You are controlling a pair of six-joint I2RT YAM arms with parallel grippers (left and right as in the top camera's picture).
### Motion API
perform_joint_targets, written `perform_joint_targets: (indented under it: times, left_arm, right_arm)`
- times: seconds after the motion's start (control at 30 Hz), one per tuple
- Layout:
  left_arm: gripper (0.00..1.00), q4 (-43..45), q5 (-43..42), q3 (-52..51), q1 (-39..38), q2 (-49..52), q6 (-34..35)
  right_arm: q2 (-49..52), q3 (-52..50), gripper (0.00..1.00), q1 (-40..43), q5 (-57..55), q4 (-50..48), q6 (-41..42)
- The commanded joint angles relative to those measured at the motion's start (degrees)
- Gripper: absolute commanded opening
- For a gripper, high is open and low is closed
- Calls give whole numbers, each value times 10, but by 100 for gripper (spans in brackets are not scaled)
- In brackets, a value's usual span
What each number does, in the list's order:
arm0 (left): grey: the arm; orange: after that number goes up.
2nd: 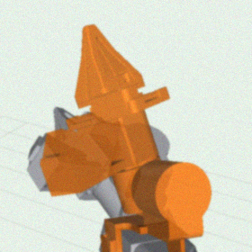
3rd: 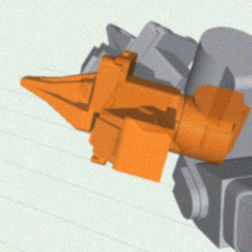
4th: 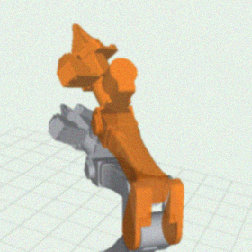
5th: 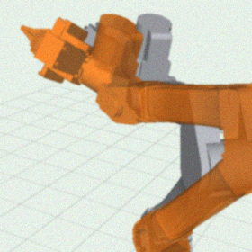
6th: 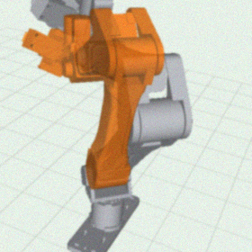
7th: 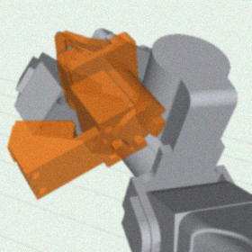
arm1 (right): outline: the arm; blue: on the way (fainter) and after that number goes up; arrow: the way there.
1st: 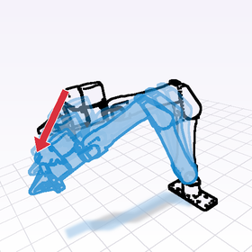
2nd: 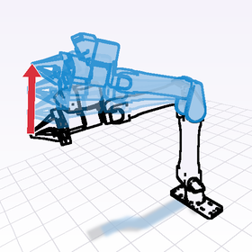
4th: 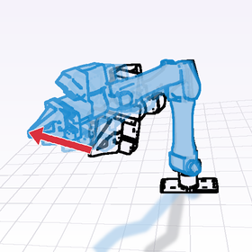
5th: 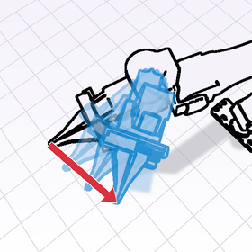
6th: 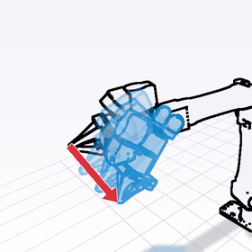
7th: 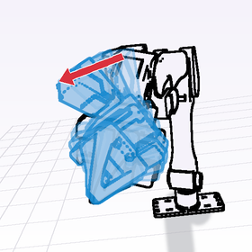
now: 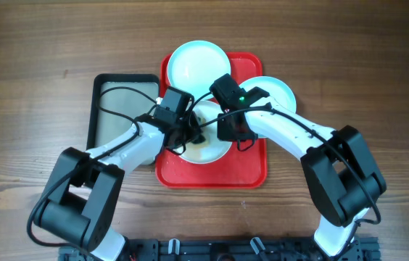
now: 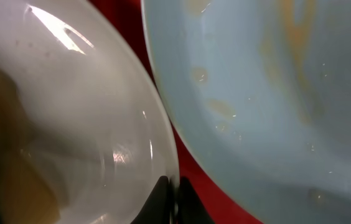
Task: Clean dirty plates on tray and stack at the side
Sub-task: 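Scrub the white plate with the sponge using the left gripper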
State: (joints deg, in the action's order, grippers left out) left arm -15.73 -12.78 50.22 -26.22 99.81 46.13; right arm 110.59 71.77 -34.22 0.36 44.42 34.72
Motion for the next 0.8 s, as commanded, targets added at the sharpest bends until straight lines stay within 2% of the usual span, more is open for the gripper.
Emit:
perform_joint_targets:
  times: [0.0, 0.13, 0.23, 0.4, 0.77]
  left_arm:
    - [4, -70, -35, 7, 1, -58, -58]
    - [4, -143, 64, 16, 9, -183, -70]
    - [4, -165, 103, 15, 9, -198, -70]
    - [4, -156, 127, 14, 9, -134, -70]
    - [4, -84, 117, 14, 5, 20, -82]
  right_arm:
    - [10, 5, 4, -5, 15, -3, -2]
    - [10, 5, 4, -5, 15, -3, -2]
    - [10, 5, 4, -5, 15, -5, -2]
    - [10, 5, 4, -5, 15, -5, -2]
    - [10, 5, 4, -5, 15, -7, -2]
